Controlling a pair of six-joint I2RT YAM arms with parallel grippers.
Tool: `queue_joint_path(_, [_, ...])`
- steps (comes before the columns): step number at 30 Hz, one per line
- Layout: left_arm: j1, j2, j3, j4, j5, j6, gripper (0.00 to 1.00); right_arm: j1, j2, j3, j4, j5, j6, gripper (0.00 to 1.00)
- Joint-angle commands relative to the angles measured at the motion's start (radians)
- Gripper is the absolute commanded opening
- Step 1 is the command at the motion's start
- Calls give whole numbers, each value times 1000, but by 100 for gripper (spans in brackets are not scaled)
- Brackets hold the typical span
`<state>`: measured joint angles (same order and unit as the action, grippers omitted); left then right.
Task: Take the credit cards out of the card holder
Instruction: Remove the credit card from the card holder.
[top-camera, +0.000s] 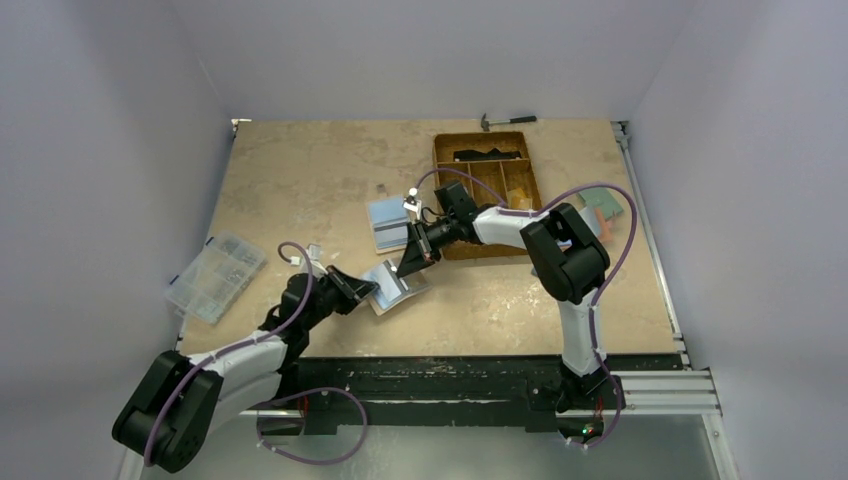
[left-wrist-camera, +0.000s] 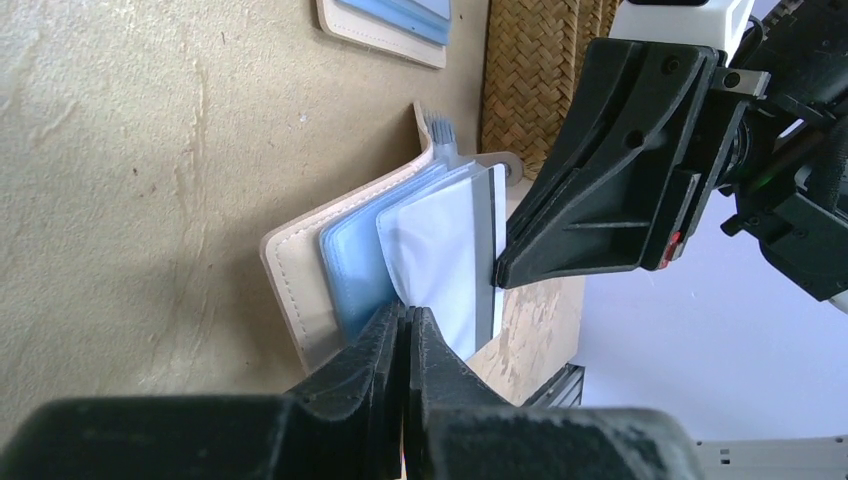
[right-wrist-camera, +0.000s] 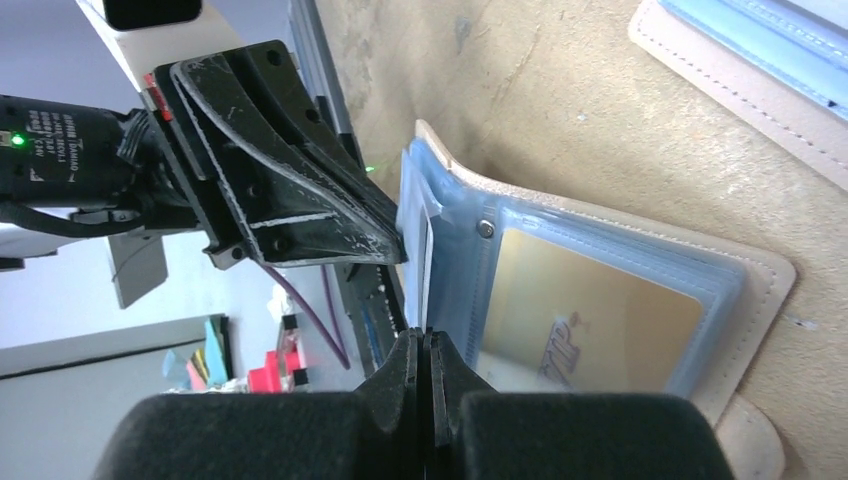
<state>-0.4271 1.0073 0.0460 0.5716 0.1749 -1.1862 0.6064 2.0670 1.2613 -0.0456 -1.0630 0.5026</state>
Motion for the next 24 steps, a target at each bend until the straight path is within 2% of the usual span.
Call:
queue_joint_path(1, [9, -40, -27, 35, -3, 0, 0, 0, -39, 52, -73, 44, -80, 0])
queue_joint_path(10, [19, -55, -78, 14, -2, 7, 0, -2, -24, 76, -141, 120, -153, 0])
queue_joint_path(24, [31, -108, -61, -161, -37, 53, 0, -3, -67, 135, -274, 208, -316, 0])
